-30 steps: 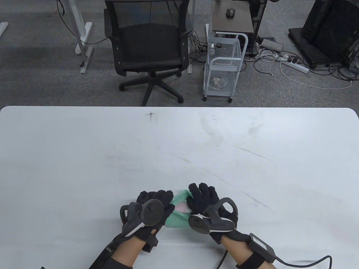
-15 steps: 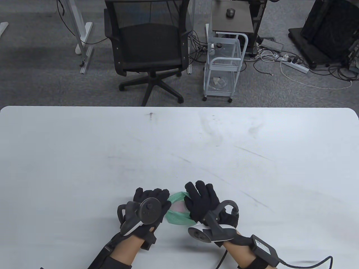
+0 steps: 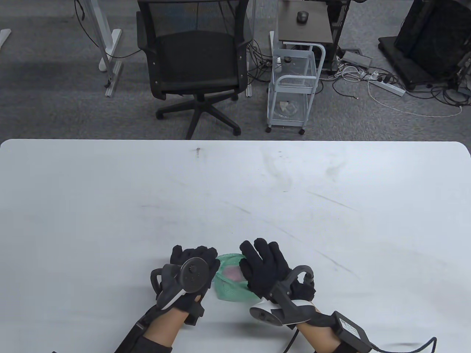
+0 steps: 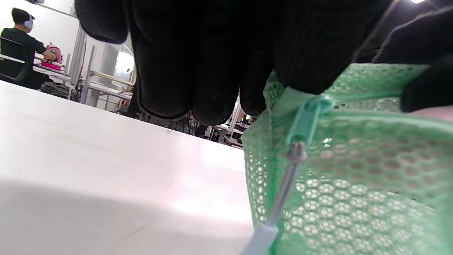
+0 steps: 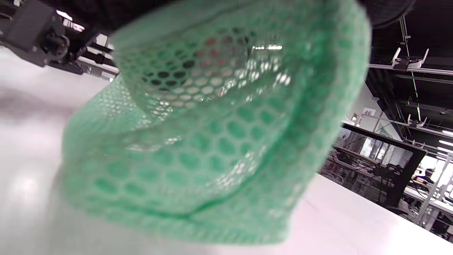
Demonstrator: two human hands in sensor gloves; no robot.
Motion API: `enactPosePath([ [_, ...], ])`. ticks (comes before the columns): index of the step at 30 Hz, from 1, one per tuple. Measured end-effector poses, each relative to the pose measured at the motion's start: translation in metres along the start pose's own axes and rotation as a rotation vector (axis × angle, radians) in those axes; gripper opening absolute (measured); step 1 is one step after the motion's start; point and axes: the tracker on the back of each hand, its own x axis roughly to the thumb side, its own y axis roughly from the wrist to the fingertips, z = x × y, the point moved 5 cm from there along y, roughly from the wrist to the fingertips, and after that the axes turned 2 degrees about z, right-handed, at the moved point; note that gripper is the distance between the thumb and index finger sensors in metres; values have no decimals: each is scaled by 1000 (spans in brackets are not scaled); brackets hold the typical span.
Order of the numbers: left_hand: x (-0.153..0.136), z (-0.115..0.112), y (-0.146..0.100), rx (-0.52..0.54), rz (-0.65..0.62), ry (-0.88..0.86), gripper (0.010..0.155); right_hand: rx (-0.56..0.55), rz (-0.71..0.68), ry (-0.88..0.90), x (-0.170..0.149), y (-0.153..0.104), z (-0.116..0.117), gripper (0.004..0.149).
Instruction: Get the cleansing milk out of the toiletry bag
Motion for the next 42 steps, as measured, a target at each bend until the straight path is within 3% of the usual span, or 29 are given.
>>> enactPosePath([
  [21,-19,2,4,24,69,13,44,-93,105,30,-27,-14,-29,63],
  [32,-18,-2,5,-15,54,-5,45,-53,434,34,-98,-32,-31,63],
  [37,-18,-3,5,-19,56,-4,45,57,618,7,-134,-43,-14,63],
  [42,-18,-4,5,-20,56,-3,45,160,710,-16,-156,-49,9,63],
])
